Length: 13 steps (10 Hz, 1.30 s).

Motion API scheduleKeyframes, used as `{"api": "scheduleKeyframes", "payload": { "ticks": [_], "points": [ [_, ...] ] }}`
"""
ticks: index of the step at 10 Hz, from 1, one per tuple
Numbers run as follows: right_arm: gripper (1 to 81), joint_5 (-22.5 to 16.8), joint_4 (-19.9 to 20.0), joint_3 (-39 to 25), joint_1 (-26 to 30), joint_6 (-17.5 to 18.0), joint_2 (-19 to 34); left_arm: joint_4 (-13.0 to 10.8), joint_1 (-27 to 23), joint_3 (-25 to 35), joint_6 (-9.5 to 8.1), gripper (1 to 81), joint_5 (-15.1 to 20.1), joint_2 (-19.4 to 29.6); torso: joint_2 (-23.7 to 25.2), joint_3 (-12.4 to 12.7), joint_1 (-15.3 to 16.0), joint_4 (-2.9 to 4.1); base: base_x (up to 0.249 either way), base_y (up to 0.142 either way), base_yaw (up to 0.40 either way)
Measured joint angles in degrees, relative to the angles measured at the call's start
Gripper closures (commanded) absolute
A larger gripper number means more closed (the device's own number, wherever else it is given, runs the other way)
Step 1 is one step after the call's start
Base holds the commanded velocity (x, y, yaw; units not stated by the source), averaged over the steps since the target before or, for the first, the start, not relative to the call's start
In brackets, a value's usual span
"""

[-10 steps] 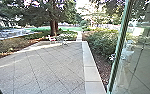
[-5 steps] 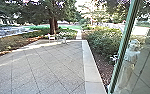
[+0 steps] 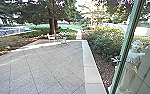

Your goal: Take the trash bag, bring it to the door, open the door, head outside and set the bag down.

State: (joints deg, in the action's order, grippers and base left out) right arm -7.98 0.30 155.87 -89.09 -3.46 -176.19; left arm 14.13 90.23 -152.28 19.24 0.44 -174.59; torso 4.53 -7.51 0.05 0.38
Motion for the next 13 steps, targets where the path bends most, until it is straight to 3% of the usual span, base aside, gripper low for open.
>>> {"api": "scheduleKeyframes", "payload": {
  "ticks": [13],
  "points": [
    [1.0,0.0,0.0,0.0,0.0,-0.1,0.0,0.0,0.0,0.0,0.0,81.1,0.0,0.0,0.0,0.0,0.0,0.0,0.11,0.0,0.0]
  ]
}}
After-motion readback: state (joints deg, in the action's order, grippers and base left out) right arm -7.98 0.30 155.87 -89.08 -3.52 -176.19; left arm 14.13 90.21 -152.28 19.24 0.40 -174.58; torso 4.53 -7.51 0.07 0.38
